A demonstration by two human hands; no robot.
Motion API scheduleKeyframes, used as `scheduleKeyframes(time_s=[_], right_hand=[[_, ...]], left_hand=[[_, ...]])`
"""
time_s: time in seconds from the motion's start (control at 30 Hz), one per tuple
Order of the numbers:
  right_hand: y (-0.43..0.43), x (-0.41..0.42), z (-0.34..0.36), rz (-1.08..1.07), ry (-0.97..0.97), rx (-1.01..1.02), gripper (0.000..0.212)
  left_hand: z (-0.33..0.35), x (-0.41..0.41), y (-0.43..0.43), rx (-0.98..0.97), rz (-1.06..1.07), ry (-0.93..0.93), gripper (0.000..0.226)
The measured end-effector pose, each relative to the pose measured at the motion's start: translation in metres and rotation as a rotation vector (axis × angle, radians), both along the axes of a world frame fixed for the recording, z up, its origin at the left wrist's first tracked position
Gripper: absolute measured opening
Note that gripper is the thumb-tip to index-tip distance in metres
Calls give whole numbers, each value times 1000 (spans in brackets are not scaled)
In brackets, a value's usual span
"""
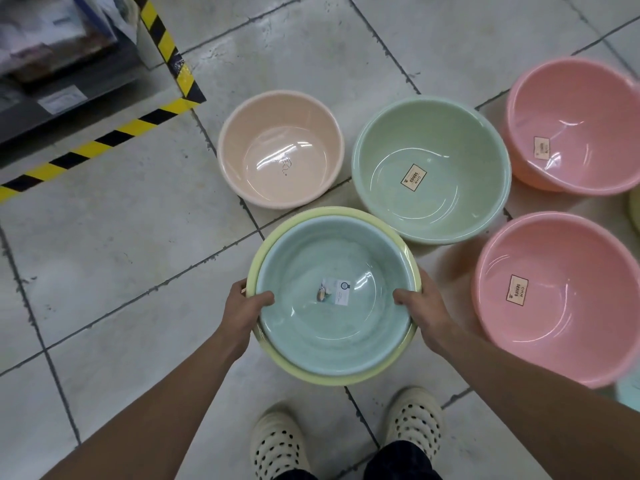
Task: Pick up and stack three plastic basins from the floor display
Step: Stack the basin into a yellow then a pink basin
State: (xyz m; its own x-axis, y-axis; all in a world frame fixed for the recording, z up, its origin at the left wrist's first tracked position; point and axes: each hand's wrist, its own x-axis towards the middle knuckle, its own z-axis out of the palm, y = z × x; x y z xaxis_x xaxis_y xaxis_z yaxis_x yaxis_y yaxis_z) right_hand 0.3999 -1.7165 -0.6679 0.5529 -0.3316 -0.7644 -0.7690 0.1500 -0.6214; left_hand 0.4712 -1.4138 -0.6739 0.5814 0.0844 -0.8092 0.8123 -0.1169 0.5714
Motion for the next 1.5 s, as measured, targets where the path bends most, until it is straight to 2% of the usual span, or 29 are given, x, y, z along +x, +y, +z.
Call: scheduleKeyframes(time_s=[0.1, 0.5, 0.7, 0.87, 1.03, 1.1, 1.3, 1.5], right_hand=[[-4, 16, 40, 27, -16, 17, 65], [-12, 113, 248, 152, -96, 8, 60], [-2, 180, 308, 146, -148, 27, 64], [15, 237, 297, 57, -121, 18, 70], [41, 282, 265, -94, -73, -2, 65], [50, 295, 248, -140, -50, -6, 66], [65, 315, 197, -263, -11, -19, 59], [71, 327, 143, -315, 1, -14, 62]], left_hand=[[44, 12, 0, -21, -42, -6, 53], [264, 94, -4, 41, 44, -48, 46], [316, 164, 3, 38, 82, -76, 39], [306, 246, 14, 47, 1, -77, 29], [268, 323, 28, 42, -138, -48, 33], [255, 346, 32, 43, -191, -35, 44], [205, 390, 30, 33, -289, -15, 49], [141, 411, 31, 51, -326, -6, 33]])
